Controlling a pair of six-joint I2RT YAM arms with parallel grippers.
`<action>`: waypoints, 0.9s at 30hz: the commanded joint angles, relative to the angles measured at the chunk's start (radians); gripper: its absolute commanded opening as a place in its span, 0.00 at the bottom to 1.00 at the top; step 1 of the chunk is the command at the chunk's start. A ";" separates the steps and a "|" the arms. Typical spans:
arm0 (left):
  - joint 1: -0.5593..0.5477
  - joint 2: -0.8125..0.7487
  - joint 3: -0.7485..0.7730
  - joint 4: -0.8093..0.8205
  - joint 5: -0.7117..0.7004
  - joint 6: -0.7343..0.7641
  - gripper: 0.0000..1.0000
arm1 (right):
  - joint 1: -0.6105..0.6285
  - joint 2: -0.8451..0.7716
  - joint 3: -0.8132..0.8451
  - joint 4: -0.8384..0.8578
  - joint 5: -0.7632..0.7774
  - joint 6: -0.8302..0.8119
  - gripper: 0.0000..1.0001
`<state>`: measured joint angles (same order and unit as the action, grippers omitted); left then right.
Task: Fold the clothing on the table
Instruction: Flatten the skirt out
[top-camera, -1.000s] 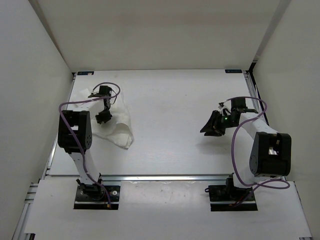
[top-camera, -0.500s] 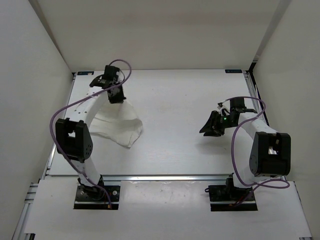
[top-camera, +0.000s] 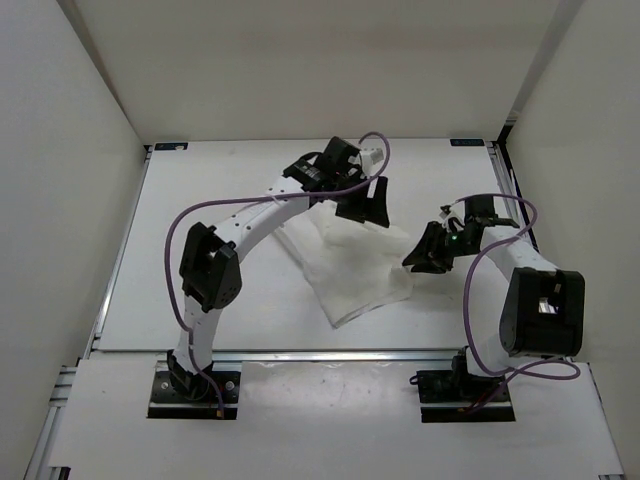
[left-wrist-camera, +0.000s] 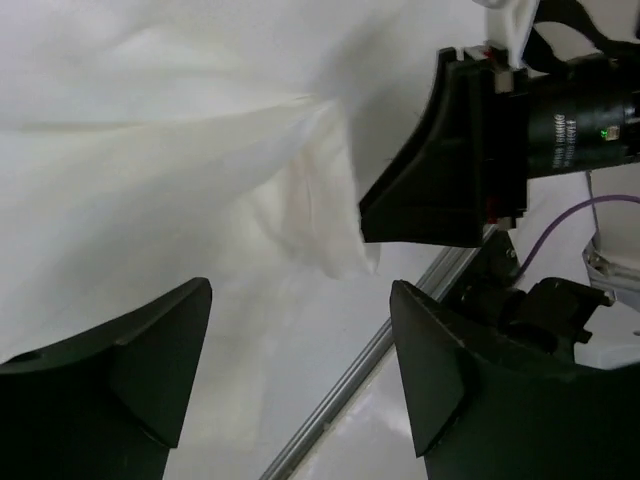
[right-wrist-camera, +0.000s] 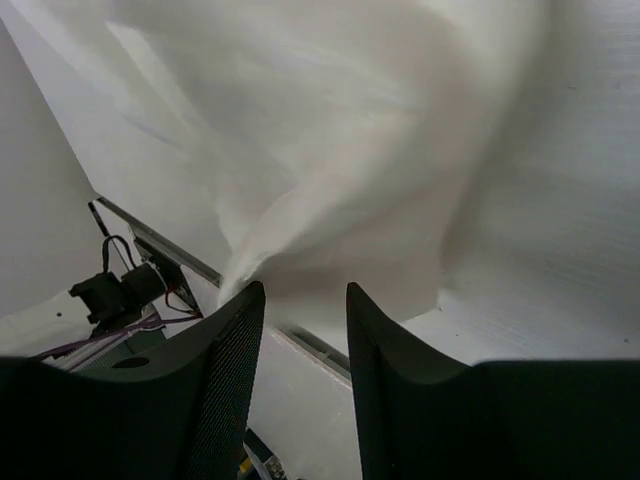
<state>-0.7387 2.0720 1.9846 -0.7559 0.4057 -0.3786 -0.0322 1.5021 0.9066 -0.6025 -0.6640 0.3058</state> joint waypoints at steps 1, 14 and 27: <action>0.134 -0.082 -0.050 0.139 0.042 -0.126 0.87 | 0.006 -0.051 -0.020 -0.016 0.004 -0.014 0.44; 0.147 -0.403 -0.769 0.404 0.073 -0.238 0.59 | 0.026 -0.171 0.159 -0.082 0.277 -0.013 0.40; 0.084 -0.014 -0.416 0.109 -0.241 -0.171 0.22 | 0.058 -0.141 0.057 0.072 0.138 0.096 0.26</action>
<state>-0.6521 2.0323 1.4815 -0.5140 0.3458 -0.5941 0.0570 1.3956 0.9928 -0.5747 -0.4801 0.3714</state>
